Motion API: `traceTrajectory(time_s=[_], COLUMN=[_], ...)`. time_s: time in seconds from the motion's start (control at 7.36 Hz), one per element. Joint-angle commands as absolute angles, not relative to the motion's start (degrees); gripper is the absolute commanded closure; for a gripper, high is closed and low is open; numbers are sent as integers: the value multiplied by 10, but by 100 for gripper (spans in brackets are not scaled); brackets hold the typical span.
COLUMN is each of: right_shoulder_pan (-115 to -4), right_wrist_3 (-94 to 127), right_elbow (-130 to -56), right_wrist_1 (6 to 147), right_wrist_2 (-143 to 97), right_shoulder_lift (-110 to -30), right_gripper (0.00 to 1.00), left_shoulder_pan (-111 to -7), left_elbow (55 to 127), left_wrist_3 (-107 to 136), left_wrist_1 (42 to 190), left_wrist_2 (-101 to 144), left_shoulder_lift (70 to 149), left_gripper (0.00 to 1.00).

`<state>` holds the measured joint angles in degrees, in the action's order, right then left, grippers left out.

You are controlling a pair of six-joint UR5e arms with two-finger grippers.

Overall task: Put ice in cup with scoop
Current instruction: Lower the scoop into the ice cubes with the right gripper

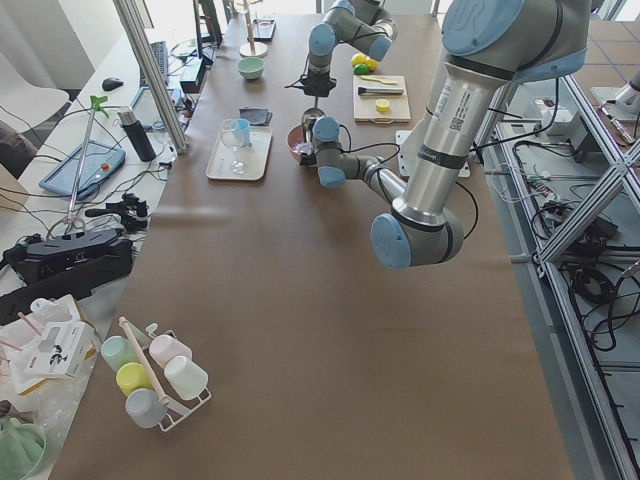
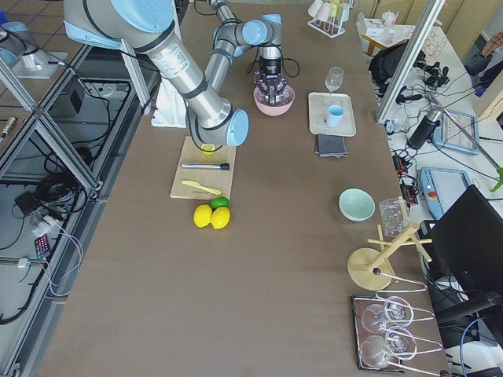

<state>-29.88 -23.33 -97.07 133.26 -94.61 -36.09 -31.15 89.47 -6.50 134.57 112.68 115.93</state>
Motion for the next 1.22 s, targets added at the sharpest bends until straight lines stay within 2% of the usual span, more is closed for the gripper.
traceTrajectory(time_s=[0.0,1.09], right_shoulder_pan=[-299,-300], right_wrist_3=[-232,-222], right_elbow=[-1005,-1017], right_wrist_1=[1245,1058], right_wrist_2=[-947,-985], right_shoulder_lift=[-420,-509], right_gripper=[100,100], left_shoulder_pan=[-314,-319], left_elbow=[895,895], left_wrist_3=[-65,-65], left_wrist_1=[1346,1346], left_wrist_2=[1128,1136], left_shoulder_lift=[1158,1158], left_gripper=[1,1])
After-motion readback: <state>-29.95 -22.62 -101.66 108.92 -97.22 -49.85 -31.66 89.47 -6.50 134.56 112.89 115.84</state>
